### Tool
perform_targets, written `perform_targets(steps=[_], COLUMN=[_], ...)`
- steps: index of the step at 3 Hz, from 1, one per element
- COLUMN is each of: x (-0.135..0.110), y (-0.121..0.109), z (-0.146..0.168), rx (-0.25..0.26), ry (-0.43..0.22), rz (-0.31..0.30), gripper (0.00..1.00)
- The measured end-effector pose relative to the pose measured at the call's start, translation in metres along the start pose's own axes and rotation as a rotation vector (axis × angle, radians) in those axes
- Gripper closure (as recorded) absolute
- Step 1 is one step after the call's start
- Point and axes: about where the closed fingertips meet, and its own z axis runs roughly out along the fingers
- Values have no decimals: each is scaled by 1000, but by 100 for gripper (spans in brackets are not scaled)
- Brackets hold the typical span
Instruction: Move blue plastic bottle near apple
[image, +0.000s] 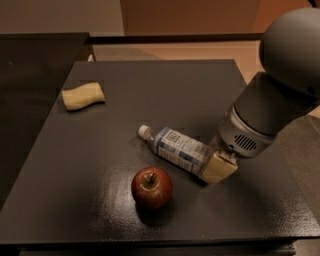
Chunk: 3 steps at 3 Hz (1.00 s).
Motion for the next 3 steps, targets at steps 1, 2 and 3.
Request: perform_targets(steps=[1,2,3], x=[-5,-5,-5], y=[11,11,12], z=[4,3,3], rx=[-20,-17,-15], ry=[-8,-8,-8], rz=[-12,-13,-14], gripper=[35,12,0])
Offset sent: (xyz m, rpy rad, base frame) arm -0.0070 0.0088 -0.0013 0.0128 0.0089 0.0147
